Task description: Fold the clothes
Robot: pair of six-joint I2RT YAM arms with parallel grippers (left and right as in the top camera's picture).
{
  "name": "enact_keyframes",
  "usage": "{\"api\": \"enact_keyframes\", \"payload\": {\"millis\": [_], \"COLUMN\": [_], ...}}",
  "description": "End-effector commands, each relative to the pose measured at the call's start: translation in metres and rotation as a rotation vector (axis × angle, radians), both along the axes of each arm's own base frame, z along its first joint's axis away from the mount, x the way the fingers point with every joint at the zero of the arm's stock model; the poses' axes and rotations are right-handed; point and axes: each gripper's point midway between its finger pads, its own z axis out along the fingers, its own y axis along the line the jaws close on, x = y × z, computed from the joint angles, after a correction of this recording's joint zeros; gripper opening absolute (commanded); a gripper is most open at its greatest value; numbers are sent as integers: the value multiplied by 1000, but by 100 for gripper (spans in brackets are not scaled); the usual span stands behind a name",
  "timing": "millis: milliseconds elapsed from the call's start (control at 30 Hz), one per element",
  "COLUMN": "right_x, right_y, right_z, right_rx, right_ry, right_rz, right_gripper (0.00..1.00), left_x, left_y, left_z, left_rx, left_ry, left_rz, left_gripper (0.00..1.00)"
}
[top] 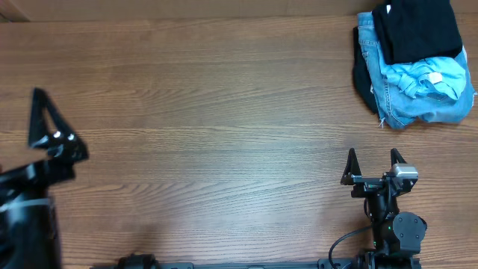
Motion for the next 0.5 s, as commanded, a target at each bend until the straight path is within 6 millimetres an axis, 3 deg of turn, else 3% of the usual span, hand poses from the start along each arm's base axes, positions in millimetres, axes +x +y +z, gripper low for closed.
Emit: {"api": "enact_keyframes", "payload": {"millis": [0, 167, 233, 467], "right_x": [0, 0, 0, 0], "right_y": [0, 0, 0, 0], "right_z": [-2, -2, -2, -2], "right_rx": [3, 3, 3, 3], "right_ry": [-2, -2, -2, -2], "right_rz": [-3, -3, -3, -3], "right_gripper": [100, 100, 100, 100], "left_x": [24, 37, 33, 27], "left_y": [-3, -2, -3, -3], "left_z": [-60, -160, -186, -234], "left_rx": [-57, -201, -197, -192], "left_ry": [-4, -56, -104, -151], "left_rz": [-43, -74, -79, -85], "left_gripper": [100, 100, 100, 100]}}
